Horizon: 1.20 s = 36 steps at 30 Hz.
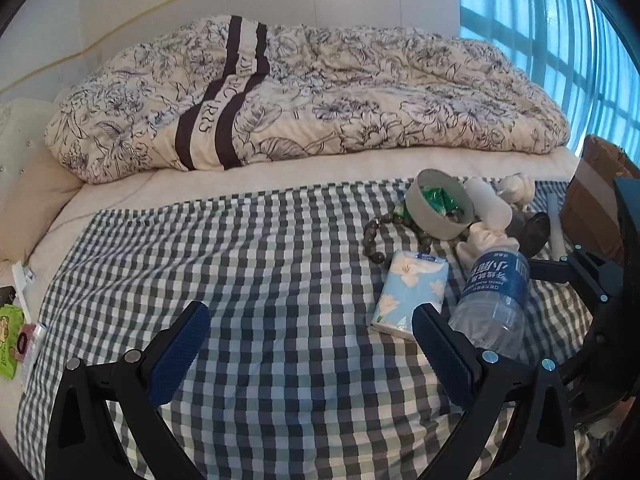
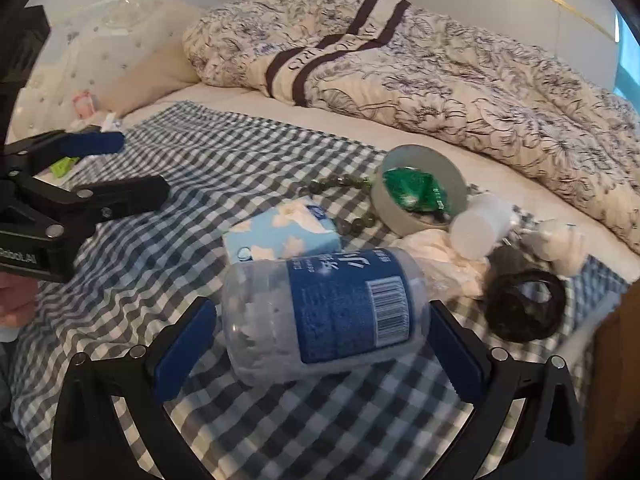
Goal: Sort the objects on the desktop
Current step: 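Grasp the water bottle with the right tool while the left tool grasps the blue floral tissue pack, then carry the bottle and tissue pack to the cardboard box and release both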
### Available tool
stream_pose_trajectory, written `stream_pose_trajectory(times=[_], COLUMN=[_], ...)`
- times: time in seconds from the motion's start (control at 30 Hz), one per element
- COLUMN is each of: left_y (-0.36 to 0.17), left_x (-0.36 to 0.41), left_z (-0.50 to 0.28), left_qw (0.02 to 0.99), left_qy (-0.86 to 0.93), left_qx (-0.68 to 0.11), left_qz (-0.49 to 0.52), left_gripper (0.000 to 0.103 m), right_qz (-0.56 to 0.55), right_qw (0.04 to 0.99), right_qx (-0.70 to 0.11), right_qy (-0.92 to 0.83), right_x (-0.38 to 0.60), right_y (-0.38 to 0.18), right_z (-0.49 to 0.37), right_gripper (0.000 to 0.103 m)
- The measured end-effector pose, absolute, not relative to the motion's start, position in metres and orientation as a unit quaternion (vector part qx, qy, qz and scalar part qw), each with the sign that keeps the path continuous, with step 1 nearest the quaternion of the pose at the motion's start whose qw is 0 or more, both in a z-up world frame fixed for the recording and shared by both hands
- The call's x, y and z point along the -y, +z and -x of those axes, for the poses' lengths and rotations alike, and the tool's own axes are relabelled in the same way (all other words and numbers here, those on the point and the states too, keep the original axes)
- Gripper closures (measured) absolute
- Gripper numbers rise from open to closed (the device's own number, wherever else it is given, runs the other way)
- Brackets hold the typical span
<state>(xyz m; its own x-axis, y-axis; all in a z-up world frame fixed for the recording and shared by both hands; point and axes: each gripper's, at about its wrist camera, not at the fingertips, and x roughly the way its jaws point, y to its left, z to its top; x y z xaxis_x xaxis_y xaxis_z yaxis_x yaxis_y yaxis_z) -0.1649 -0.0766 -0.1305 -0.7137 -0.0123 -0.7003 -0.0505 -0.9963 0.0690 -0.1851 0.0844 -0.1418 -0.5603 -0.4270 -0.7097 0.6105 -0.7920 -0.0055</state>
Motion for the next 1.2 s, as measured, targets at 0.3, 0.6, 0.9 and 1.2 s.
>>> stream_pose_trajectory(times=[0.3,0.6,0.9,1.2], left_y=[-0.143,-0.167,-0.193,-0.170], left_x=[0.055,0.030,0.019,0.013], left_z=[0.177,0.203,0.217,0.199], left_qw=[0.041,0.086,0.121,0.124], left_qy=[0.917,0.902,0.877,0.898], left_qx=[-0.056,-0.034,-0.024,-0.038], left_qz=[0.393,0.422,0.465,0.421], left_gripper=[0.000,0.000,0.035,0.048], right_qz=[-0.343,-0.315,-0.291,-0.270], right_qw=[0.261,0.203,0.191,0.190], right_qx=[-0.128,-0.074,-0.061,-0.053], right_qy=[-0.893,-0.924,-0.935,-0.943], right_x=[-0.104,-0.149,-0.157,-0.163], right_y=[-0.129,-0.087,-0.065,-0.048], right_z=[0.178,0.165,0.146,0.129], right_gripper=[0.010,0.010,0.009,0.009])
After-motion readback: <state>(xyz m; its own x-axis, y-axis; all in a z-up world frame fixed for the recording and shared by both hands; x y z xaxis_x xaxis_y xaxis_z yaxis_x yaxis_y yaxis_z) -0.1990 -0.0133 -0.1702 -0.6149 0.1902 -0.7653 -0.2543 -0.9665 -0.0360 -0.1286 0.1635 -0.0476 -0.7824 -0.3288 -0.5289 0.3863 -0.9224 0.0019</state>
